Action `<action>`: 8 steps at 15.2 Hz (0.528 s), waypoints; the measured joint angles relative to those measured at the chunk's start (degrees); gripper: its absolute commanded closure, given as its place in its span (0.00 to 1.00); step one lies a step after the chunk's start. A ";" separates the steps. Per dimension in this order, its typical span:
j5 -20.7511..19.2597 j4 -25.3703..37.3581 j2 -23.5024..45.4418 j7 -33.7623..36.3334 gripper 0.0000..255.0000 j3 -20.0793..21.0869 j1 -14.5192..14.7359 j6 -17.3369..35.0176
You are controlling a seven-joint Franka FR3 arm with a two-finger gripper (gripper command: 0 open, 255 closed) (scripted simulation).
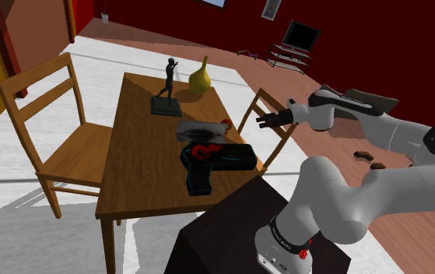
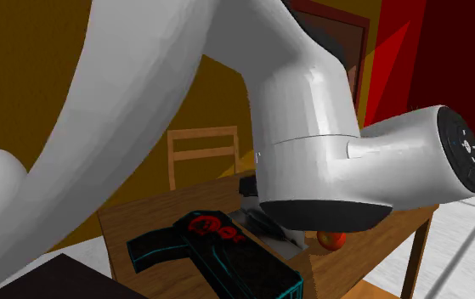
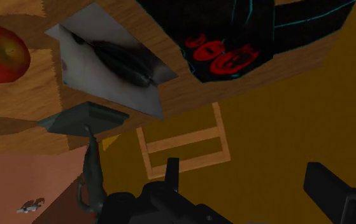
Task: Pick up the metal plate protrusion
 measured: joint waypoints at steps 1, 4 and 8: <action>0.22 2.17 -2.23 -1.67 0.00 -2.77 3.23 -0.13; 0.64 11.39 -9.85 -6.52 0.00 -9.53 11.85 -3.66; 1.73 24.77 -20.65 -11.98 0.00 -14.35 22.25 -9.69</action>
